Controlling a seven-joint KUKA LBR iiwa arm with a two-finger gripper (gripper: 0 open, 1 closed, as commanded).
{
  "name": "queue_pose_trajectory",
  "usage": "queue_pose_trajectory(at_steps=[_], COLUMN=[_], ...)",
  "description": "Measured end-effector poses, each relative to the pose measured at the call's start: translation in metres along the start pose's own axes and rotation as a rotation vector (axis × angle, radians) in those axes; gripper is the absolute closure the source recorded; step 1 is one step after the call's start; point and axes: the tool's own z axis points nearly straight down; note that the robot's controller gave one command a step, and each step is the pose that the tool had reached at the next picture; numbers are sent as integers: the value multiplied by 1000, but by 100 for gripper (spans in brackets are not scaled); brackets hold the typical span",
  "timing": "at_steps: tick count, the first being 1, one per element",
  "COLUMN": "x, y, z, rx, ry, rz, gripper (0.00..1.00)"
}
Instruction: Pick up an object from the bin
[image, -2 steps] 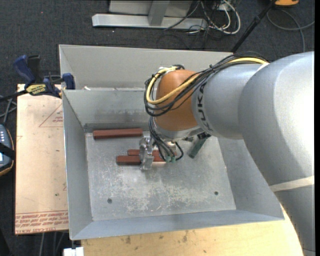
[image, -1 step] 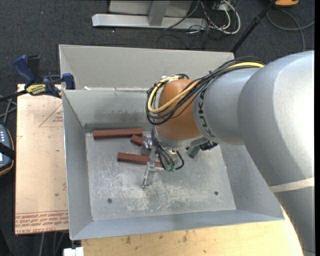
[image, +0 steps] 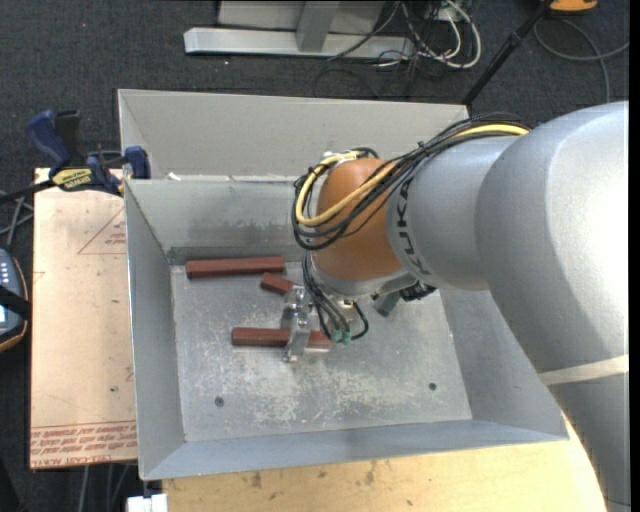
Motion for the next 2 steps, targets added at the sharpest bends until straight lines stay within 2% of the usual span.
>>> queue_pose_trajectory(at_steps=[1, 2], x=[0, 2], y=[0, -10], z=[0, -201], rx=[0, 2], ry=[0, 2], rz=[0, 41], gripper=[100, 100])
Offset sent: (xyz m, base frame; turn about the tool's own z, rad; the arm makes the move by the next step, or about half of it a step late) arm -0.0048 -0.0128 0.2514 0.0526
